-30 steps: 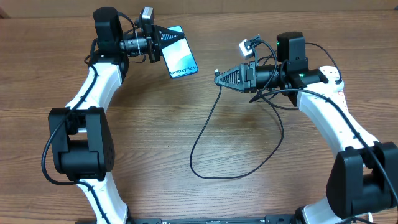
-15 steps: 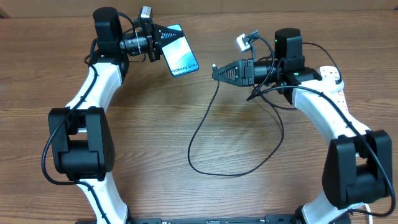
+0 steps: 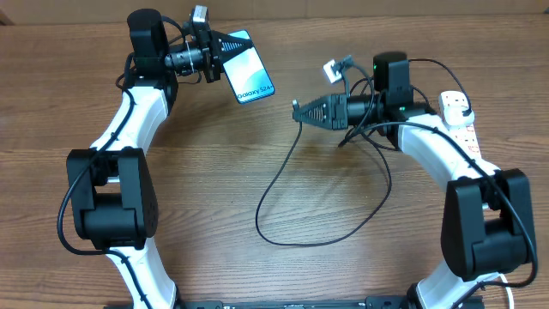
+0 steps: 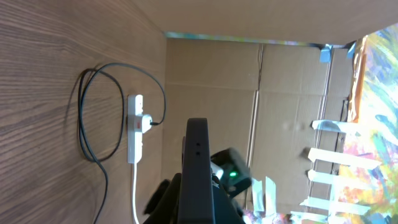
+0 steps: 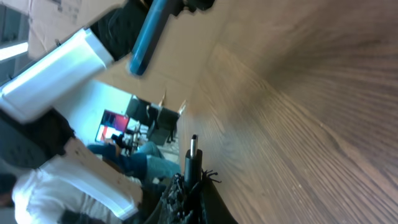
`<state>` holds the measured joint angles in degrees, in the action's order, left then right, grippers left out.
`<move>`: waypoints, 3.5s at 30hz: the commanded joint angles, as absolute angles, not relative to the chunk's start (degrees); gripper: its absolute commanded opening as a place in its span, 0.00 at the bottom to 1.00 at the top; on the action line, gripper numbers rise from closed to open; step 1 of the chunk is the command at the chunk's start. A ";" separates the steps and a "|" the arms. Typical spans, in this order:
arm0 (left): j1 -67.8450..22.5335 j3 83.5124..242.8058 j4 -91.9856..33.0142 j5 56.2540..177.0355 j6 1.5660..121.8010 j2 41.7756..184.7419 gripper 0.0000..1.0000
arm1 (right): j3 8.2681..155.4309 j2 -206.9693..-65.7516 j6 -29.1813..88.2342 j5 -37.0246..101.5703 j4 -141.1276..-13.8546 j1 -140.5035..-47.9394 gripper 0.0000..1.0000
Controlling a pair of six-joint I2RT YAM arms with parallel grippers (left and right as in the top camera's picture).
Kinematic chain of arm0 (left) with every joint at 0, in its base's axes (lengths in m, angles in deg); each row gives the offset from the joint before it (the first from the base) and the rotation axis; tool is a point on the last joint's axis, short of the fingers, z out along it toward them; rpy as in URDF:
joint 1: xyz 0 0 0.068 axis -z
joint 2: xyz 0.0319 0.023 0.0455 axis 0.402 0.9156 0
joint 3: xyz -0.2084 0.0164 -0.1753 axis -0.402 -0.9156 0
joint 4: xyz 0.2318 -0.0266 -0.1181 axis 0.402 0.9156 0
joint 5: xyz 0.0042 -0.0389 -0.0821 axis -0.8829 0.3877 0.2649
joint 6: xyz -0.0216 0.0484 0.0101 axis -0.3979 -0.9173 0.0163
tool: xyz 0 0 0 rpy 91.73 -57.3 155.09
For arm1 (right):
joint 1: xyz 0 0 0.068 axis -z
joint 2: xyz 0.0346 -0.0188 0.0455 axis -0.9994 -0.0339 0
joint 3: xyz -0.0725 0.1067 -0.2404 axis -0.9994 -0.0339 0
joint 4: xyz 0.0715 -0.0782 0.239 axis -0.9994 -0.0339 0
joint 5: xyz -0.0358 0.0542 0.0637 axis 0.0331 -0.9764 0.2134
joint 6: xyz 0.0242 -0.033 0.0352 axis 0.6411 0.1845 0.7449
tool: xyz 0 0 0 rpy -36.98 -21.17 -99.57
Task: Plug charger to phone and switch on socket
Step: 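Raise the connector with the right gripper and swing it left toward the phone, then push the connector into the phone's bottom port held by the left gripper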
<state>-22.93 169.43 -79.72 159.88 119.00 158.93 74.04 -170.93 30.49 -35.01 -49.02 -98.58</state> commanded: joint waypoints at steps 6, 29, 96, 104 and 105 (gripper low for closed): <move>-22.93 169.80 -80.71 158.87 119.48 157.53 0.04 | 68.44 -171.98 27.76 -37.35 -41.26 -98.58 0.04; -22.27 169.80 -86.54 157.41 120.47 157.53 0.04 | 68.02 -172.02 67.43 -35.78 -14.31 -105.36 0.04; -21.75 169.80 -102.11 163.81 140.38 157.53 0.04 | 68.02 -172.02 91.88 -26.38 15.00 -108.61 0.04; -21.73 169.80 -102.11 163.16 139.68 157.53 0.04 | 68.02 -172.02 91.88 -26.36 15.04 -108.61 0.04; -21.73 169.80 -102.11 163.03 139.68 157.53 0.04 | 68.02 -172.02 91.88 -26.38 15.02 -108.61 0.04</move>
